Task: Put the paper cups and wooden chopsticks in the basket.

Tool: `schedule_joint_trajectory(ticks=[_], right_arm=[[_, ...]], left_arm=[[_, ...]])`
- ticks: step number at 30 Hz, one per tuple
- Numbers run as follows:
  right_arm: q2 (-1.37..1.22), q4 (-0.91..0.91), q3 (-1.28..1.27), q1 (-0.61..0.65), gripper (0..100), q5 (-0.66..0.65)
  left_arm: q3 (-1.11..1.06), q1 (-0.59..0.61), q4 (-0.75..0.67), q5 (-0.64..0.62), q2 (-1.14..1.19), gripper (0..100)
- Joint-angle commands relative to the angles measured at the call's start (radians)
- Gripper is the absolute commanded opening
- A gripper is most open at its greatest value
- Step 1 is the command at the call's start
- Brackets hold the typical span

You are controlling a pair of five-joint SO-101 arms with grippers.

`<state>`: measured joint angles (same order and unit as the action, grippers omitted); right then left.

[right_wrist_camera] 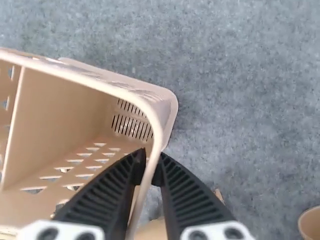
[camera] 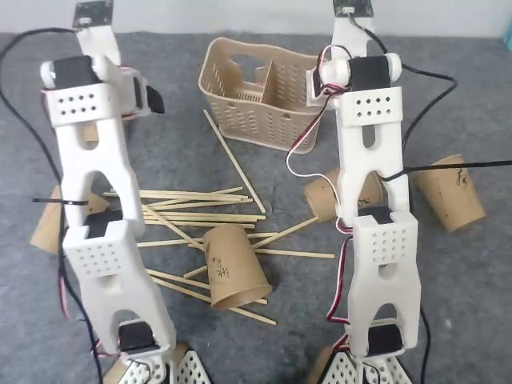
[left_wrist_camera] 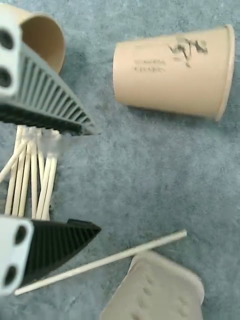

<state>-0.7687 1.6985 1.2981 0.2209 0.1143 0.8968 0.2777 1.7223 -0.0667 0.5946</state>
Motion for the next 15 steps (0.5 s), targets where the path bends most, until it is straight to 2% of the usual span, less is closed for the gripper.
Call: schedule_joint_trajectory(ticks=[1,8,15], right_arm=[[0.031,-0.030,0.003,-0.007,1.0,-0.021],[0.027,-0.022,-0.006,-0.005,1.0,-0.021],[-0.025,-0.022,0.000,0.001,0.9,-0.021]], left_arm=[[0.153,-0.077,0.021,-0.026,-0.011,26],[0.338,-0.204,0.021,-0.069,-0.018,26],[0.498,-0.216,0.032,-0.081,-0.020,26]])
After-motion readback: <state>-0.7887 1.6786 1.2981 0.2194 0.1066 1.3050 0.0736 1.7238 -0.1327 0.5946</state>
